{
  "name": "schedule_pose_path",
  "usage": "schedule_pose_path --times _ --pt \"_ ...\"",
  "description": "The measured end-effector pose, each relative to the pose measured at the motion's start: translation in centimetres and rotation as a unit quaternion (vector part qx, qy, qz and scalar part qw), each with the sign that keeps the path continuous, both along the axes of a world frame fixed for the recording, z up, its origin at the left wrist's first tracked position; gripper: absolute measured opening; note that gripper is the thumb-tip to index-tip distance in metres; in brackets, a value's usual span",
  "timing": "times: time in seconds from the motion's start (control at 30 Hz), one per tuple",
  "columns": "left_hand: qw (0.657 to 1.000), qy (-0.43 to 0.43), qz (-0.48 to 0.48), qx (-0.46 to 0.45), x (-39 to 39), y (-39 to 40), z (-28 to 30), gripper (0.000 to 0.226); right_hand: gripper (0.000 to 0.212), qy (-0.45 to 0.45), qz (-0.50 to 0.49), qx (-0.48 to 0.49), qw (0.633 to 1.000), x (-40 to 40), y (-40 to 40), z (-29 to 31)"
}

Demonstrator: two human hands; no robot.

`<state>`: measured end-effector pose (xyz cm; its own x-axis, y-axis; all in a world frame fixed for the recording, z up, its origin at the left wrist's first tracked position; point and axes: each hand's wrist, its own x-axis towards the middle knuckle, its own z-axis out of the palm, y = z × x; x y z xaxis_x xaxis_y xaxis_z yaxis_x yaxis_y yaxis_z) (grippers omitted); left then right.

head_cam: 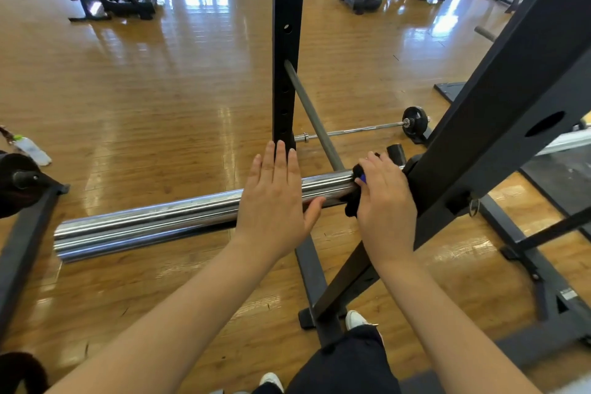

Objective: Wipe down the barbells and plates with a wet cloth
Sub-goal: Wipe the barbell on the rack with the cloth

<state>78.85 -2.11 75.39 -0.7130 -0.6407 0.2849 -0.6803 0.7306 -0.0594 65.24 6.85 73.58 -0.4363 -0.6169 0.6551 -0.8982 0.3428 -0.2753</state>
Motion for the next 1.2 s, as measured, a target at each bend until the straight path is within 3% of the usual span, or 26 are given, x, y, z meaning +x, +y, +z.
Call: schedule_pose_path --times 0.3,0.5,0.73,0.9,1.07,1.2 --pt "0.999 0.017 -0.012 -0.039 0.8 2.6 -1.5 0.08 0.036 -0.041 0.034 -0.086 0.995 1.1 2.6 0.8" --pt "0.998 0.05 0.011 -0.025 -0.3 1.9 -0.1 0.08 0.037 0.009 0.021 -0.027 0.999 -0.9 -1.4 1.6" --pt "0.999 0.028 0.006 -0.016 -0.4 0.7 -0.6 0.08 0.038 0.007 0.012 -0.006 1.0 0.0 1.0 -0.6" --pt "0.999 0.017 0.011 -0.036 0.1 2.2 -1.5 0.081 0.036 -0.042 0.014 -0.058 0.997 1.0 2.9 0.2" --pt "0.999 0.017 0.01 -0.034 0.5 3.2 -1.8 0.081 0.034 -0.027 0.033 -0.068 0.997 -0.1 0.3 2.7" --pt "0.999 0.03 0.009 -0.01 0.4 3.5 -1.2 0.079 0.017 0.012 0.011 -0.016 1.0 -0.9 -2.1 2.5"
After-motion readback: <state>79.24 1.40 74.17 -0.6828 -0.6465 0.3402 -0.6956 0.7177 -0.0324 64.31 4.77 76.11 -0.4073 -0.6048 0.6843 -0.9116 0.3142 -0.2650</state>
